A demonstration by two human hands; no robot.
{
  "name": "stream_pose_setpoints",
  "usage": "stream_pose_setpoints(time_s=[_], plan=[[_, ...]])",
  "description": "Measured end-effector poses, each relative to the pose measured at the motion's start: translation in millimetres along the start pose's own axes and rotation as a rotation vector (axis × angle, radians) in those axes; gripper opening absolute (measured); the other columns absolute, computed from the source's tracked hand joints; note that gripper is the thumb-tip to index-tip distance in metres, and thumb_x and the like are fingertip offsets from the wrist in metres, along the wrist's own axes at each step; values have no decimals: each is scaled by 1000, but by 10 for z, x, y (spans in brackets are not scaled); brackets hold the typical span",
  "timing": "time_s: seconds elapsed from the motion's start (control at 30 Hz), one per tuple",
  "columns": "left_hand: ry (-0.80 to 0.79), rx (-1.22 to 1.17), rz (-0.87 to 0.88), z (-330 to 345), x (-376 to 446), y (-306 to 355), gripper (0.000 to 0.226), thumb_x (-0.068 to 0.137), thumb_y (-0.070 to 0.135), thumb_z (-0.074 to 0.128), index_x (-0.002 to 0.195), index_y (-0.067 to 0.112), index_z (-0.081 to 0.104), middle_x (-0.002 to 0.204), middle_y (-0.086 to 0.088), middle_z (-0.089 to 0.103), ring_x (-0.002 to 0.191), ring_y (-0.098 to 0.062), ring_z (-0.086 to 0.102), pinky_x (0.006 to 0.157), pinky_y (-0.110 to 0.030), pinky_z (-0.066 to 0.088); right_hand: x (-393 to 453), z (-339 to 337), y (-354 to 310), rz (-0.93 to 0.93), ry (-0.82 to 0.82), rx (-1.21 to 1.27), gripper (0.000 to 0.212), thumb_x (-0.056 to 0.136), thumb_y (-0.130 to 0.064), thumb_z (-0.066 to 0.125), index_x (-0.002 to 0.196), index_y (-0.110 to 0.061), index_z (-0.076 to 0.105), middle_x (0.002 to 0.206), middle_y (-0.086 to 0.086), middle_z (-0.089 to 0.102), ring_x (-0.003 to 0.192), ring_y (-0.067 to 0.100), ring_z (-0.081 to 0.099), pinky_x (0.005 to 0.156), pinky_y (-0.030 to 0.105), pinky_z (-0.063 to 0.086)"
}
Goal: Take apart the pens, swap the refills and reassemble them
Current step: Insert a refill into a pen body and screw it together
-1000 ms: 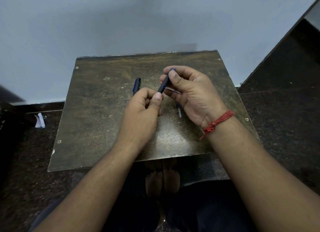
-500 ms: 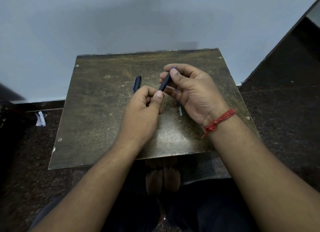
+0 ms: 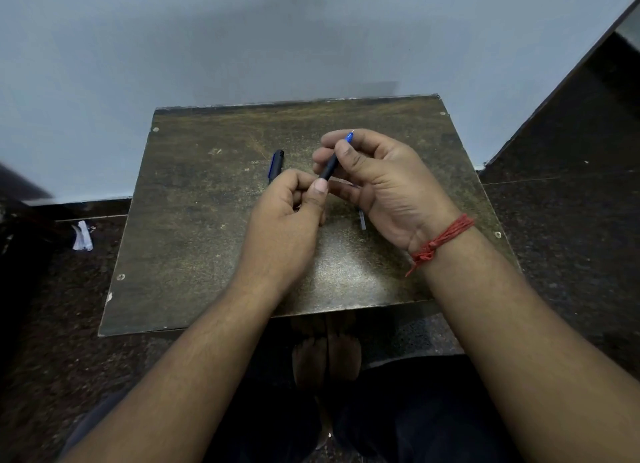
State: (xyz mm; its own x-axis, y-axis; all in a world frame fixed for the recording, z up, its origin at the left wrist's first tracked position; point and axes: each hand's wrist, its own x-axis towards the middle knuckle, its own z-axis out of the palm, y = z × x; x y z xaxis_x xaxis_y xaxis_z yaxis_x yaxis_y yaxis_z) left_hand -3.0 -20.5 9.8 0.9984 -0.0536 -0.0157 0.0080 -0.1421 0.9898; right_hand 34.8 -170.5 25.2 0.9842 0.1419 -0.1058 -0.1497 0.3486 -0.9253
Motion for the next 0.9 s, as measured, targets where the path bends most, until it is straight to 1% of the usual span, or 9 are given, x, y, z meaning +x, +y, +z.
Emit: stream_pose_setpoints(time_s=[0.07,0.13,0.27,0.4,0.5,0.57,0.63,0.8,0.9], plan=[[-3,4,1,5,-4,3,18,104,29,54,92,21,64,65,8,57,48,-4,42,48,-25,34,-6,25,-3,0,4,4,7,95,-8,60,98,-7,67,86,8,73,88,20,69,84,38,57],[-4,10,-1,14,-8,0,19,105,29,54,92,19,64,63,9,56,48,-4,42,47,-23,35,-6,51,-6,-4,36,0,4,94,-8,63,90,-8,64,81,9,70,80,20,68,79,37,57],[-12,22,11,22,-15,-3,21,105,31,53,91,21,64,62,10,57,46,-2,43,45,-19,35,-4,82,1,-3,104,-16,15,89,-12,70,80,-11,58,77,10,61,76,21,65,71,34,58],[-7,6,-1,-7,0,-10,21,105,34,52,95,20,65,64,9,57,47,-4,42,45,-21,34,-3,48,-2,-4,123,-1,8,94,-18,65,94,-10,63,83,5,69,79,17,68,73,30,59],[-9,-5,-8,-14,3,-12,23,104,35,51,97,18,65,65,8,56,48,-4,41,46,-21,33,-7,17,-21,-1,110,-2,14,98,-17,58,105,-8,67,95,7,74,88,18,70,81,31,57],[-11,4,-3,-2,0,-7,25,102,37,51,97,16,65,64,8,57,48,-4,42,47,-23,34,-15,11,-25,-4,87,-15,15,99,-14,56,105,-9,69,94,6,76,94,19,70,89,38,55],[-14,7,-1,5,-5,-6,26,101,38,51,97,16,64,63,9,57,47,-4,42,48,-24,34,-18,24,-28,-3,81,-31,15,99,-12,56,101,-11,70,92,5,77,95,20,71,92,40,54],[-12,41,33,12,-15,-3,21,100,36,52,92,21,64,64,11,58,49,-2,44,50,-24,35,-25,47,-43,-11,130,-59,8,96,-13,60,93,-11,67,82,2,76,82,13,71,74,28,54],[15,83,78,15,-11,2,16,101,32,55,88,26,64,64,13,60,50,1,46,51,-18,36,-33,84,-51,-28,155,-39,9,96,-9,59,89,-9,65,77,2,74,76,12,70,70,26,53]])
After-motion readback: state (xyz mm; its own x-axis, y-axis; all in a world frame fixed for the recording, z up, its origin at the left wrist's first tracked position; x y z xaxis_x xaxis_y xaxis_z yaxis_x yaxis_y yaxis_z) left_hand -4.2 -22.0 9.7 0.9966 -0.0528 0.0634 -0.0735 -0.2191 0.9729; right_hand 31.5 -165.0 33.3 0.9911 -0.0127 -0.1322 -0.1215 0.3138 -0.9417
